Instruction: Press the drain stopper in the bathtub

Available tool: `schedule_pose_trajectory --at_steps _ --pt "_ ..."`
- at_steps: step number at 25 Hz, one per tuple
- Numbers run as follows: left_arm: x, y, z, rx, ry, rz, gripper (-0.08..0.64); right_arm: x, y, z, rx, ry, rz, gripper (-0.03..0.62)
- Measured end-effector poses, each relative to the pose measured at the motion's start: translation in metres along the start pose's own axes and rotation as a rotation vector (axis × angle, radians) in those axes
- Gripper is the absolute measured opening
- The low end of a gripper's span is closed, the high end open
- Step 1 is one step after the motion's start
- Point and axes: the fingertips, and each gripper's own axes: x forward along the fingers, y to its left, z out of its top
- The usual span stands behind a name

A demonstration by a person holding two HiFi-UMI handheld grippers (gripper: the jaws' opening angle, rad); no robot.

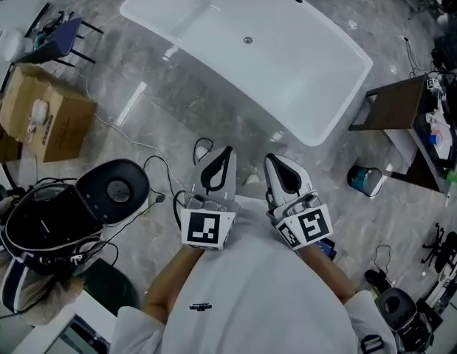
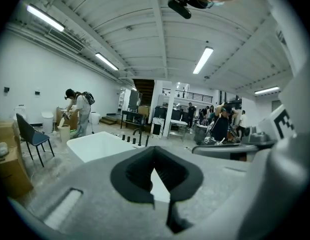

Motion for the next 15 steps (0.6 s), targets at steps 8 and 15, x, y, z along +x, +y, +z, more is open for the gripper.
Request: schedule_pose_trajectory --at_steps 8,15 --pt "-0.021 -0.067 -0.011 -0.051 0.041 -0.011 0.002 -0.064 -0.025 -0.010 0.041 0.017 -0.004 0.002" --pt "0.020 -0.040 -0.003 -0.084 0.017 0.000 0.002 -0.030 -0.048 -0.006 0.041 0.016 -0.016 0.002"
